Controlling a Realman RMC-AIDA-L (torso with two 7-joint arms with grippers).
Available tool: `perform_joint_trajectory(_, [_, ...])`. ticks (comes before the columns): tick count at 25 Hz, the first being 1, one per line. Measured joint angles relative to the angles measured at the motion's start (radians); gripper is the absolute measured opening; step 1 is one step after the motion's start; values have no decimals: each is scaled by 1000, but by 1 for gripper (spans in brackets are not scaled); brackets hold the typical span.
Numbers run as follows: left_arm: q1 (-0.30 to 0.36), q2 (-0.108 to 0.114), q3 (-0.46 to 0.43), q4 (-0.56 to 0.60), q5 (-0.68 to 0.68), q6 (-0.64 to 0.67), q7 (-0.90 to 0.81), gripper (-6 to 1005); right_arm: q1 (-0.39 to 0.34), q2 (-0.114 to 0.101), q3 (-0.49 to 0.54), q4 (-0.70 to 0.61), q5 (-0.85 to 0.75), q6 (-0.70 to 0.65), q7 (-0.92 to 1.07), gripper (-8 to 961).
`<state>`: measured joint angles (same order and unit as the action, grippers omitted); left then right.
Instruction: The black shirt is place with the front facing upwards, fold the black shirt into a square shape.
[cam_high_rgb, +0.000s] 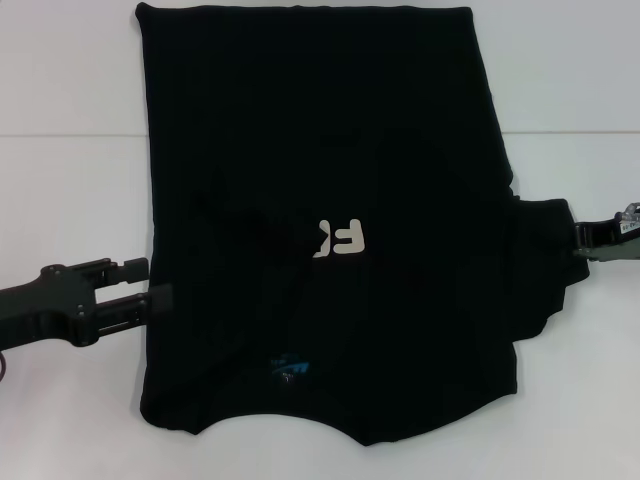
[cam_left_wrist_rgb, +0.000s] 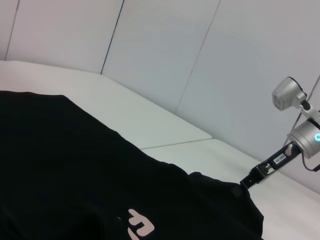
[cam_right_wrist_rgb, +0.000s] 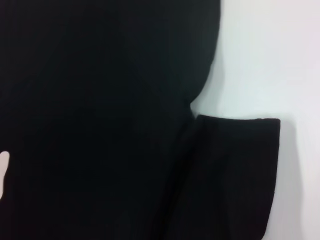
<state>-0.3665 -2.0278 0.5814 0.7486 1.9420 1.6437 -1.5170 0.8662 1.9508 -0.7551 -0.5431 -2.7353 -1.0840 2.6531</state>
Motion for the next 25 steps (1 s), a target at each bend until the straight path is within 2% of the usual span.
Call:
perform_joint_trajectory(3, [0, 0, 0, 0, 0, -2, 0, 638, -15, -6, 10, -27, 7, -15, -1, 39])
perform_joint_trajectory(10, [0, 0, 2, 0, 0, -11, 0, 634, -78, -29, 55, -149, 91, -87, -4, 39])
perform_joint_trajectory(15, [0, 0, 1, 0, 1, -12, 1, 632, -86, -41, 57, -178, 132, -103, -12, 39])
perform_joint_trajectory(18, [0, 0, 1, 0, 2, -15, 3, 633, -76, -41, 53, -179, 138, -107, -22, 40])
perform_joint_trajectory(25, [-1, 0, 2, 0, 2, -16, 4, 634, -28, -20, 23, -172, 137, -128, -47, 40])
